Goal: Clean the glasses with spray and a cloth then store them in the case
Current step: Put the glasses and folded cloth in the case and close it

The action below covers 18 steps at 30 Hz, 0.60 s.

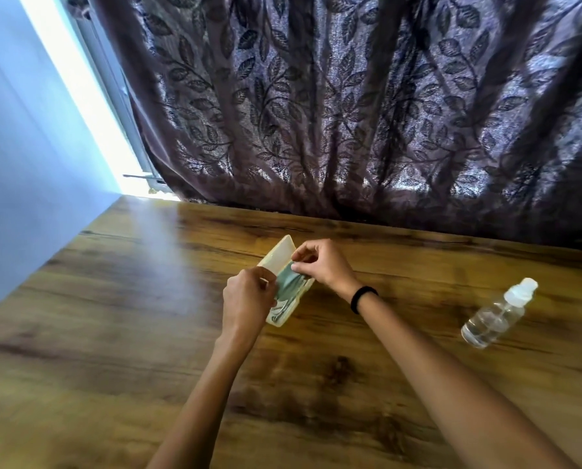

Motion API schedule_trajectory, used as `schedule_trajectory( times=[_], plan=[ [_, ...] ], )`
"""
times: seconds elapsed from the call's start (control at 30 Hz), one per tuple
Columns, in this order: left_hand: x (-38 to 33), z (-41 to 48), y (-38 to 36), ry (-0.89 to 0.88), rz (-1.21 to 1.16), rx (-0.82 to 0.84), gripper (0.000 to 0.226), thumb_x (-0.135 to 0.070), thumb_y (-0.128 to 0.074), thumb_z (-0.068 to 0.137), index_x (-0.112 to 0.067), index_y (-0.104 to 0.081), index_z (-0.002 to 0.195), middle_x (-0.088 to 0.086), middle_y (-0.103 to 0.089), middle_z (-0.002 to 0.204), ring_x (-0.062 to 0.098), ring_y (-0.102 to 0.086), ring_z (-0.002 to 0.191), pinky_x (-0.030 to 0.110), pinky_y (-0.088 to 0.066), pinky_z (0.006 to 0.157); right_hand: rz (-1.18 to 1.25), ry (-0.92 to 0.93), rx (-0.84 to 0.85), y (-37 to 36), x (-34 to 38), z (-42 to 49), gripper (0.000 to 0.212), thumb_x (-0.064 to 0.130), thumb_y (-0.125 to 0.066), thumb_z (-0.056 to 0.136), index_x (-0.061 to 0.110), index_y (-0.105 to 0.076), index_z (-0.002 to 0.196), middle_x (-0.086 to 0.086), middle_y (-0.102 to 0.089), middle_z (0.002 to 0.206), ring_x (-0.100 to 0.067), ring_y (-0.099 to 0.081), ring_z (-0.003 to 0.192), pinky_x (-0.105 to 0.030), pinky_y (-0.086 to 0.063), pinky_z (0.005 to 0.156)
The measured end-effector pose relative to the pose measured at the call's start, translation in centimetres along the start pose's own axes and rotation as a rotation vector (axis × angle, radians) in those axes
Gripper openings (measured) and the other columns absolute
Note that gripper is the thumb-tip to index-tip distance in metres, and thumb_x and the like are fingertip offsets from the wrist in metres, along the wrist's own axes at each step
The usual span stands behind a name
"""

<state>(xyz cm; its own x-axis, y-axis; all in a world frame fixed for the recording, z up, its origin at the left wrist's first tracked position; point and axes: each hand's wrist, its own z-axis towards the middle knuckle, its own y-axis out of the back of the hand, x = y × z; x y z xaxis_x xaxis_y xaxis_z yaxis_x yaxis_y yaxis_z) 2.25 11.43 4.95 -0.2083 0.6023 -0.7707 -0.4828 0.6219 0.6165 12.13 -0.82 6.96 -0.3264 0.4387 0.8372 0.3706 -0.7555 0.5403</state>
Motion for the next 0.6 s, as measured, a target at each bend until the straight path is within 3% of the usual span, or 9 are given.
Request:
schedule_trajectory(
  times=[0.1,0.2,0.33,0.43,0.5,0.6],
  plan=[
    [-0.3,-0.1,-0.3,-0.074,0.138,-0.006,0.007,-0.011,-0.067,0.083,-0.014,-0.073,0.082,0.005,-0.072,0.075,0.002,-0.061,0.046,0.006,-0.04,0.039,-0.111,0.038,-0.008,-0.3,-0.4,0.6,0.009,0.007,-0.074,0.074,0.007,-0.069,0.081,-0.009,-0.071,0.084,-0.012,-0.06,0.072,-0.025,-0.05,0.065],
    [-0.7,-0.5,-0.4,-0.137,0.249,0.009,0.01,-0.015,-0.064,0.085,-0.014,-0.073,0.088,0.007,-0.073,0.081,0.014,-0.066,0.057,0.015,-0.045,0.045,-0.171,0.06,-0.013,-0.5,-0.8,0.8,0.008,0.009,-0.074,0.074,0.008,-0.069,0.081,-0.006,-0.07,0.085,-0.011,-0.06,0.074,-0.021,-0.049,0.066],
    [-1.3,-0.7,0.2,-0.203,0.415,-0.06,0.017,-0.029,-0.06,0.088,-0.018,-0.073,0.09,0.008,-0.073,0.079,0.016,-0.062,0.055,0.012,-0.024,0.039,-0.231,0.068,-0.026,-0.4,-1.2,0.6,0.009,0.014,-0.074,0.075,0.01,-0.069,0.082,-0.001,-0.069,0.084,-0.008,-0.057,0.071,-0.018,-0.043,0.061],
    [-2.1,-0.5,1.2,-0.281,0.404,-0.291,0.012,-0.028,-0.064,0.085,-0.021,-0.073,0.08,0.001,-0.071,0.07,0.006,-0.042,0.048,0.008,-0.013,0.041,-0.191,0.066,-0.083,0.1,-1.2,0.8,0.006,0.015,-0.072,0.076,0.011,-0.069,0.08,0.001,-0.068,0.081,-0.001,-0.051,0.062,-0.008,-0.036,0.051],
    [-1.9,0.7,2.1,-0.311,0.349,-0.382,0.013,-0.03,-0.063,0.085,-0.02,-0.071,0.084,-0.001,-0.068,0.08,0.01,-0.05,0.061,0.015,-0.029,0.044,-0.142,0.056,-0.133,0.7,-1.2,0.9,0.004,0.012,-0.072,0.076,0.012,-0.069,0.078,0.0,-0.069,0.08,0.0,-0.051,0.062,-0.007,-0.038,0.052],
    [-0.1,3.6,2.9,-0.112,0.265,-0.155,0.029,-0.041,-0.056,0.088,-0.017,-0.069,0.098,0.002,-0.067,0.096,0.021,-0.06,0.085,0.032,-0.049,0.067,-0.067,-0.007,-0.21,1.3,-1.6,1.0,0.003,0.012,-0.069,0.078,0.01,-0.068,0.08,-0.003,-0.068,0.082,-0.012,-0.059,0.073,-0.025,-0.05,0.065]
  ],
)
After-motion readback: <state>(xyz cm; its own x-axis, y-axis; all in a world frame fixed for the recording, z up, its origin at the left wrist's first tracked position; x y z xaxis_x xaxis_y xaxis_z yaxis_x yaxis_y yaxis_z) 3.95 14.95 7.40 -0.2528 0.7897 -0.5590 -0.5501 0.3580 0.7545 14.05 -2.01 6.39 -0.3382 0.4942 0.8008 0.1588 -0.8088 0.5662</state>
